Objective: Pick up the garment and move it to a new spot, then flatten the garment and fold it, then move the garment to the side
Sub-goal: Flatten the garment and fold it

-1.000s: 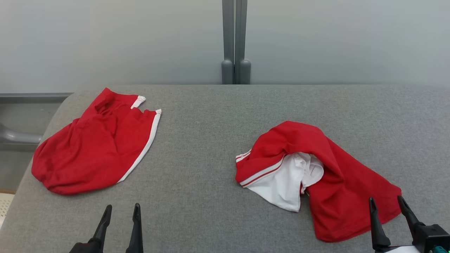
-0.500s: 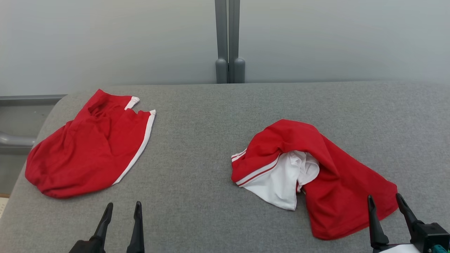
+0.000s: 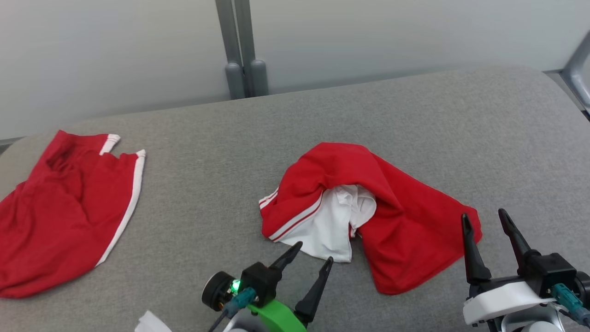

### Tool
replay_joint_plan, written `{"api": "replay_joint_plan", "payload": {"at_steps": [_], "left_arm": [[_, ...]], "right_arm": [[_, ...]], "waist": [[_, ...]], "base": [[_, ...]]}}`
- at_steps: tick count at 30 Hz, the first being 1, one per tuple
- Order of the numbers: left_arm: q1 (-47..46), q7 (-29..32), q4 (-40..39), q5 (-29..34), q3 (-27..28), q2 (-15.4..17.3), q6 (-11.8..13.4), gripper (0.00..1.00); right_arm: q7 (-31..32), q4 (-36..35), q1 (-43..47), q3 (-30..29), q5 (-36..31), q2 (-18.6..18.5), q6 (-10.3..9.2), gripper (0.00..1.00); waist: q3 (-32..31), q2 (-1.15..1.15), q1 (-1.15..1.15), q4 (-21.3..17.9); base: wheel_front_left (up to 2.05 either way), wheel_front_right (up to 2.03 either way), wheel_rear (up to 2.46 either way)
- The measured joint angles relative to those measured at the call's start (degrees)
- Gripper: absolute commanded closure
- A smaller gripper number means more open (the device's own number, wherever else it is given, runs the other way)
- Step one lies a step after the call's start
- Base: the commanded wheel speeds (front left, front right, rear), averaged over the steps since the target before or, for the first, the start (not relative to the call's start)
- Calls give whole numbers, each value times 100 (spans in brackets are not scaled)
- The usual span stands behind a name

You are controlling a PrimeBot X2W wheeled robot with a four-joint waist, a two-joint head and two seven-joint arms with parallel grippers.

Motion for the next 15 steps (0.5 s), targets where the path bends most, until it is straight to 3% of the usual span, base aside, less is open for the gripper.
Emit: {"api": "replay_joint_plan", "payload": {"at_steps": [2,5,11,15], "left_arm": [[-349,148,354,-330,-256,-1,154,0],[-783,466,972,-391,-662,7,575,0],[-1279,658,1549,-970,-1243,-2,1063,0],[-1392,613,1893,-1163,-1430,-2,1250,0]], "right_arm": [[0,-2,-108,4,31,12,0,0],[0,-11,-220,-22,99,26,0,0],[0,49,-289,-65,209,83,0,0],[0,62,-289,-109,231,98,0,0]], "waist": [[113,0,0,-140],[304,0,0,-355],[658,0,0,-824],[821,0,0,-1067]], "base": [[0,0,0],[0,0,0],[0,0,0],[0,0,0]]}}
